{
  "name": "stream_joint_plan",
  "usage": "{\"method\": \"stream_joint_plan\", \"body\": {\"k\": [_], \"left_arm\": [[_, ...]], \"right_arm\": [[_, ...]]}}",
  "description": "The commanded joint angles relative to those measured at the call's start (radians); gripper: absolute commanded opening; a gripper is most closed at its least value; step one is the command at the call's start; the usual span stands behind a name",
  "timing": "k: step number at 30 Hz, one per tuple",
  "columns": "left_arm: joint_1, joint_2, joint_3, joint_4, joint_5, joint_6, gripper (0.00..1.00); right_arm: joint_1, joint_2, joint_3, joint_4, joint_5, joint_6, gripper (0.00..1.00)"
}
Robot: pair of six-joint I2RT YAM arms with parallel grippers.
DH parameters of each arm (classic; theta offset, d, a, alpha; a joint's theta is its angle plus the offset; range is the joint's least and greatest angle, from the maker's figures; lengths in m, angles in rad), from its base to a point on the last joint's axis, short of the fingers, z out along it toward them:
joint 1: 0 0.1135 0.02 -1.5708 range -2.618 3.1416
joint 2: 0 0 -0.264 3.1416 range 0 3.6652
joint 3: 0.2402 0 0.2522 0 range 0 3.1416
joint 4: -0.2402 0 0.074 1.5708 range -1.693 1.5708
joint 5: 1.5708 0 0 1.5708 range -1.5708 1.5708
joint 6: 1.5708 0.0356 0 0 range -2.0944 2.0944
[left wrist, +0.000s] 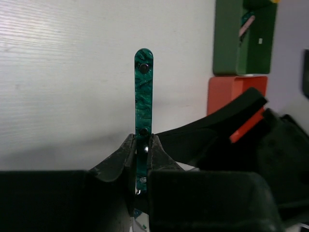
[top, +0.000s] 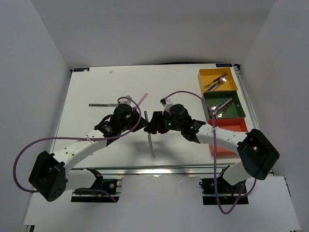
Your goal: Sort the eating utensils into containers
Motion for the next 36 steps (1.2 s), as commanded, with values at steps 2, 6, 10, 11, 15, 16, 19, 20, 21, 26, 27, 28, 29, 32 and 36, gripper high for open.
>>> {"method": "stream_joint_plan", "body": {"k": [2, 6, 10, 11, 15, 16, 19, 20, 21, 26, 27, 28, 29, 32, 36], "left_arm": [[-0.050, -0.028, -0.012, 0.118, 0.012, -0.062, 0.00], [-0.061, -0.022, -0.008, 0.130, -0.003, -0.073, 0.00], [-0.061, -0.021, 0.011, 0.118, -0.007, -0.065, 0.00], [-0.062, -0.021, 0.018, 0.116, -0.008, -0.062, 0.00], [-0.065, -0.027, 0.053, 0.052, -0.008, -0.024, 0.51], [-0.065, -0.033, 0.072, 0.012, -0.089, -0.012, 0.71], [-0.065, -0.074, 0.184, -0.196, -0.279, 0.045, 0.98], [-0.065, -0.085, 0.216, -0.250, -0.334, 0.054, 0.98], [-0.065, -0.109, 0.271, -0.358, -0.440, 0.074, 0.98], [-0.065, -0.203, 0.304, -0.497, -0.559, 0.145, 0.98], [-0.064, -0.214, 0.298, -0.501, -0.557, 0.168, 0.98], [-0.065, -0.225, 0.281, -0.501, -0.551, 0.177, 0.98], [-0.064, -0.231, 0.272, -0.499, -0.544, 0.183, 0.98], [-0.064, -0.225, 0.249, -0.494, -0.504, 0.195, 0.98], [-0.065, -0.211, 0.221, -0.464, -0.442, 0.209, 0.98]], "right_arm": [[0.010, 0.022, 0.026, 0.073, 0.011, 0.023, 0.59], [0.015, 0.013, 0.004, 0.077, 0.030, 0.018, 0.53], [0.015, -0.028, -0.020, 0.074, 0.075, -0.003, 0.14], [0.015, -0.036, -0.023, 0.071, 0.086, -0.011, 0.00], [0.000, -0.080, -0.019, -0.036, 0.216, -0.025, 0.00], [-0.012, -0.100, -0.017, -0.077, 0.257, -0.005, 0.00], [-0.101, -0.189, -0.059, -0.229, 0.330, 0.091, 0.00], [-0.156, -0.229, -0.112, -0.284, 0.343, 0.117, 0.00], [-0.186, -0.323, -0.143, -0.320, 0.384, 0.162, 0.00], [-0.430, -0.649, -0.258, -0.542, 0.581, 0.179, 0.00], [-0.489, -0.683, -0.251, -0.587, 0.583, 0.147, 0.00], [-0.543, -0.712, -0.238, -0.627, 0.589, 0.132, 0.00], [-0.651, -0.712, -0.223, -0.651, 0.593, 0.115, 0.00], [-0.806, -0.682, -0.208, -0.679, 0.589, 0.015, 0.00], [-0.942, -0.578, -0.192, -0.676, 0.578, -0.075, 0.00]]}}
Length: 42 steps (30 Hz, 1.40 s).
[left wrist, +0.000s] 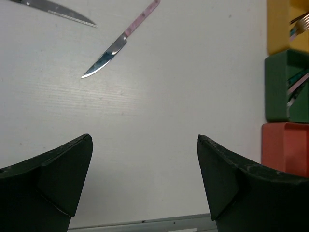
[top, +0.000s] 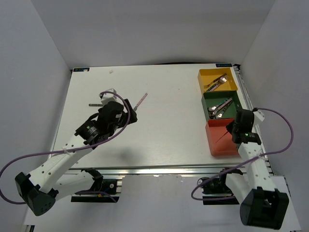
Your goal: Sort the eating utensils into containers
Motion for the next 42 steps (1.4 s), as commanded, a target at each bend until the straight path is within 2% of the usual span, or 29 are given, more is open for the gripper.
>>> {"method": "stream_joint_plan", "body": {"k": [1, 7, 9, 10, 11, 13, 19, 21, 23, 24, 25, 26, 30, 34, 36, 38, 42], "left_arm": [[-0.003, 0.013, -0.023, -0.022, 0.034, 0.034, 0.98], [-0.001, 0.031, -0.055, 0.003, 0.029, 0.059, 0.98], [-0.001, 0.039, -0.055, 0.011, 0.026, 0.064, 0.98], [-0.001, 0.048, -0.052, 0.012, 0.026, 0.065, 0.98], [-0.001, 0.053, -0.049, 0.014, 0.025, 0.067, 0.98], [-0.003, 0.072, -0.036, 0.014, 0.026, 0.073, 0.98], [-0.001, 0.123, 0.018, 0.003, -0.020, 0.088, 0.98], [-0.001, 0.164, 0.032, 0.030, -0.076, 0.111, 0.98], [0.005, 0.229, 0.032, 0.099, -0.144, 0.123, 0.98], [0.014, 0.253, 0.023, 0.139, -0.168, 0.178, 0.98], [0.034, 0.281, 0.018, 0.179, -0.156, 0.220, 0.98], [0.043, 0.312, 0.023, 0.260, -0.140, 0.314, 0.98], [0.147, 0.567, 0.138, 0.326, 0.091, 0.487, 0.98], [0.246, 0.816, 0.335, 0.303, 0.265, 0.550, 0.98], [0.258, 0.894, 0.442, 0.301, 0.273, 0.600, 0.97], [0.278, 1.026, 0.582, 0.223, 0.259, 0.622, 0.95], [0.312, 1.181, 0.694, 0.164, 0.336, 0.627, 0.85]], "right_arm": [[-0.080, 0.071, 0.043, -0.046, 0.008, -0.105, 0.00], [-0.107, 0.094, 0.027, -0.004, -0.009, -0.123, 0.00], [-0.107, 0.100, 0.021, 0.008, -0.036, -0.123, 0.07], [-0.105, 0.102, 0.015, 0.012, -0.044, -0.126, 0.33], [-0.105, 0.104, 0.012, 0.012, -0.044, -0.123, 0.49], [-0.107, 0.107, 0.012, 0.012, -0.018, -0.123, 0.67], [-0.105, 0.081, 0.057, -0.029, -0.045, -0.133, 0.71], [-0.107, 0.045, 0.090, -0.047, -0.071, -0.148, 0.73], [-0.105, 0.024, 0.110, -0.046, -0.131, -0.171, 0.80], [-0.105, 0.012, 0.130, -0.044, -0.209, -0.192, 0.82], [-0.102, 0.007, 0.141, -0.043, -0.257, -0.206, 0.89], [-0.102, 0.004, 0.150, -0.044, -0.339, -0.218, 0.89], [-0.073, -0.004, 0.182, -0.073, -0.527, -0.281, 0.89], [-0.009, -0.045, 0.192, -0.116, -0.591, -0.309, 0.89], [0.004, -0.074, 0.190, -0.119, -0.624, -0.320, 0.89], [0.015, -0.079, 0.205, -0.150, -0.677, -0.334, 0.89], [0.022, -0.087, 0.238, -0.192, -0.756, -0.354, 0.89]]}}
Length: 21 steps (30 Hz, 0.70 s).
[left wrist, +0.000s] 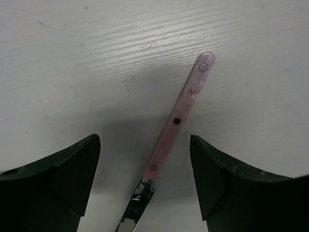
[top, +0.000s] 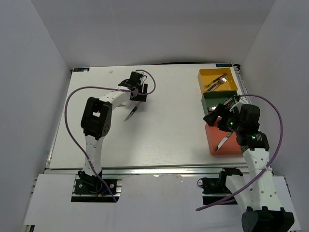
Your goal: Sort the eating utensils into containers
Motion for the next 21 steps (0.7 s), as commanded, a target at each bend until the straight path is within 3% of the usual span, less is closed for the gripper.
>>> {"method": "stream_joint_plan", "body": {"k": [1, 6, 8, 10, 11, 16, 19, 21], "left_arm": [[0.019, 0.056, 0.083, -0.072, 0.100, 0.047, 0.84], [0.018, 0.081, 0.065, -0.050, 0.152, 0.032, 0.71], [0.015, 0.074, 0.022, -0.034, 0.161, 0.020, 0.57], [0.010, 0.065, -0.025, -0.024, 0.157, -0.002, 0.33], [-0.002, 0.044, -0.047, -0.018, 0.157, -0.010, 0.26], [-0.088, -0.083, -0.182, 0.017, 0.071, -0.069, 0.00], [-0.175, -0.235, -0.275, 0.046, 0.037, -0.155, 0.00], [-0.248, -0.397, -0.402, 0.151, 0.060, -0.233, 0.00]], "right_arm": [[0.008, -0.018, 0.063, -0.042, -0.105, -0.041, 0.89], [0.008, -0.025, 0.127, -0.059, -0.112, -0.041, 0.89], [0.008, -0.023, 0.135, -0.054, -0.115, -0.037, 0.89], [0.008, -0.025, 0.124, -0.024, -0.150, -0.021, 0.89], [0.008, -0.023, 0.112, -0.004, -0.179, -0.014, 0.89], [0.028, -0.002, -0.027, 0.233, -0.386, 0.114, 0.89], [0.059, -0.002, -0.138, 0.401, -0.392, 0.266, 0.89], [0.100, 0.012, -0.194, 0.539, -0.309, 0.375, 0.89]]}}
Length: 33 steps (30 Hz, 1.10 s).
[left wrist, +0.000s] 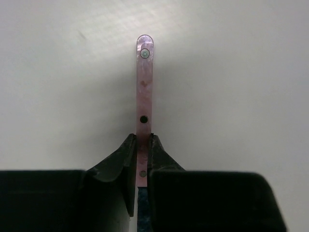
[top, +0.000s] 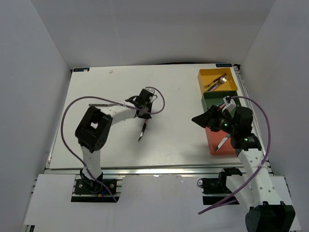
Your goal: Sort the eating utensils into containers
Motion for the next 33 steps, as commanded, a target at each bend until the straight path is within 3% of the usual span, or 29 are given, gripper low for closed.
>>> {"method": "stream_joint_plan", "body": {"k": [1, 2, 7, 11, 21, 24, 26, 28, 30, 31, 33], "left_arm": [[-0.106, -0.284, -0.139, 0.118, 0.015, -0.157, 0.00], [-0.141, -0.335, -0.222, 0.167, 0.039, -0.184, 0.00], [-0.189, -0.514, -0.345, 0.340, 0.241, -0.313, 0.00], [-0.237, -0.559, -0.396, 0.465, 0.352, -0.330, 0.00], [-0.248, -0.607, -0.424, 0.522, 0.403, -0.374, 0.00], [-0.254, -0.611, -0.425, 0.541, 0.424, -0.388, 0.00], [-0.258, -0.614, -0.425, 0.541, 0.427, -0.389, 0.17], [-0.261, -0.630, -0.431, 0.541, 0.424, -0.383, 0.45], [-0.260, -0.648, -0.433, 0.506, 0.397, -0.376, 0.88], [-0.260, -0.674, -0.427, 0.473, 0.324, -0.365, 0.98], [-0.258, -0.699, -0.370, 0.299, 0.206, -0.344, 0.98]], "right_arm": [[0.062, 0.019, -0.074, 0.287, 0.046, 0.222, 0.88], [0.117, 0.027, -0.072, 0.276, 0.107, 0.243, 0.84], [0.268, 0.090, -0.100, 0.358, 0.356, 0.372, 0.80], [0.355, 0.165, -0.071, 0.420, 0.410, 0.397, 0.76], [0.484, 0.315, 0.004, 0.479, 0.500, 0.384, 0.71], [0.493, 0.347, 0.015, 0.496, 0.508, 0.375, 0.43], [0.493, 0.360, 0.023, 0.493, 0.514, 0.355, 0.00], [0.493, 0.357, 0.030, 0.484, 0.539, 0.340, 0.00], [0.487, 0.337, 0.036, 0.449, 0.571, 0.328, 0.00], [0.480, 0.328, 0.047, 0.418, 0.589, 0.318, 0.00], [0.434, 0.289, 0.055, 0.293, 0.667, 0.298, 0.00]]}}
